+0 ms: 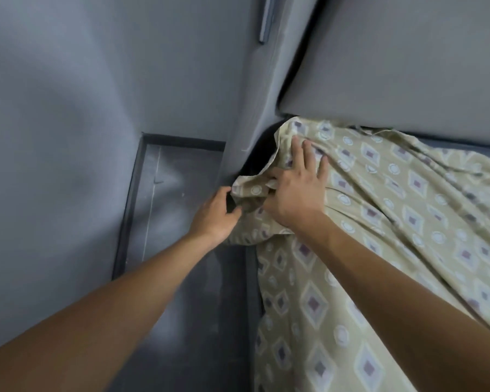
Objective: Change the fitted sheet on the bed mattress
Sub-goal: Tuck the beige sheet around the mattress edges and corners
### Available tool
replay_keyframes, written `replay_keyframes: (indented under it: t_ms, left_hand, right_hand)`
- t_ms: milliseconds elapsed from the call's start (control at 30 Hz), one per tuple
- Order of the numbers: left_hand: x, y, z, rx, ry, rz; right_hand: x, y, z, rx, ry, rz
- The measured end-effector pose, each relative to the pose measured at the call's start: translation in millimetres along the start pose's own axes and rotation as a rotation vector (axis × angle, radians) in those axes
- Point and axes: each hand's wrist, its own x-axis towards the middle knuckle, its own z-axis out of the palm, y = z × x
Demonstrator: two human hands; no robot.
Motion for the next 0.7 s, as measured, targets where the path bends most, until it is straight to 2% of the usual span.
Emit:
replay_keyframes:
  t_ms: [100,200,300,500,633,700]
  left_hand:
    - [26.1,-6.1,19.4,-0.240,-0.018,-0.043]
    - [56.8,-27.3,44.7,-0.523,0.051,-0.022]
    - [71.7,-33.5,55.5,-0.655,0.133,0.023]
    - [98.0,-52.9,55.0,-0.570,0.268,0.105]
    - [118.7,-82.1,49.0,-0.428,0.265,0.028]
    - [124.2,-96.8,50.3,-0.307,0.242,-0.024]
  right_hand:
    - [-0.1,0.0,3.1,0.040,0.068,-0.005]
    - [1.6,-1.2,8.4,0.063,0.119,-0.014]
    - [6.9,1.8,10.4,0.038,0.108,-0.002]
    - [6.5,4.1,-8.2,0.103,0.101,-0.041]
    - [14.0,5.7,-27.6,0.036,0.202,-0.184]
    - [22.6,4.2,-33.1,-0.023,0.188,-0.230]
